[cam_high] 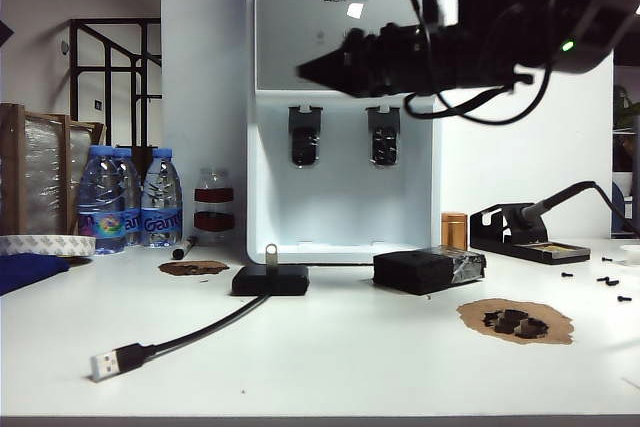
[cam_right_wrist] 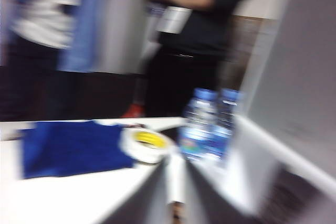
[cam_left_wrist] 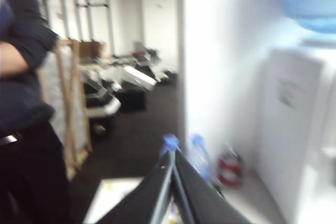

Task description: Take the USB flash drive out of the black sponge and insert it into the slot on top of the black USB adpator box.

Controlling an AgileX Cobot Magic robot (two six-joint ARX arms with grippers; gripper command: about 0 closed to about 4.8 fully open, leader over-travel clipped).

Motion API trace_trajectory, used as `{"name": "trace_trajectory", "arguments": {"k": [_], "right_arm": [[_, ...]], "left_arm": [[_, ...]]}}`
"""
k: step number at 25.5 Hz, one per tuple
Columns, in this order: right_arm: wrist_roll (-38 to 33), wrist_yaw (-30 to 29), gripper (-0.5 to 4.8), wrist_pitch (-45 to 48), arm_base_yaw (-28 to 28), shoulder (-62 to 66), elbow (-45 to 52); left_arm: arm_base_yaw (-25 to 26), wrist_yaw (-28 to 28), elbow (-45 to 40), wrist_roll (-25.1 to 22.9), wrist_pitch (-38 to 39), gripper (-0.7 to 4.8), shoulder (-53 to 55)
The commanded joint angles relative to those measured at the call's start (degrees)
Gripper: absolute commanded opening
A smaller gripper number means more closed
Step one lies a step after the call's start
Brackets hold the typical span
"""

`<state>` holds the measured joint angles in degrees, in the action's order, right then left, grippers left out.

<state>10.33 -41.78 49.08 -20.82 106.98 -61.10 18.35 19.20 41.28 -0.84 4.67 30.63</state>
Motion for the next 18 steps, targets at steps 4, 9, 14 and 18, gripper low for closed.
{"name": "trace_trajectory", "arguments": {"k": [4,9,14,18], "right_arm": [[2.36,30.58,-0.02,-2.21,0.61,-8.55,5.70],[3.34,46.69,-0.02,-6.91,2.03,-18.82,11.65],[-5.03,41.22,-0.02,-9.84,7.30,-37.77,24.96],[-6.08,30.18,-0.02,-13.46,14.16,-49.11,31.93]], "left_arm": [[4.11,9.44,-0.04,-0.76,23.34,-0.05,-16.00],[2.86,13.79,-0.57,-0.76,35.36,-0.05,-20.79],[2.84,15.23,-17.90,2.89,11.28,-0.05,-29.97],[2.89,12.66,-29.73,2.78,-0.39,-0.05,-30.53]]}}
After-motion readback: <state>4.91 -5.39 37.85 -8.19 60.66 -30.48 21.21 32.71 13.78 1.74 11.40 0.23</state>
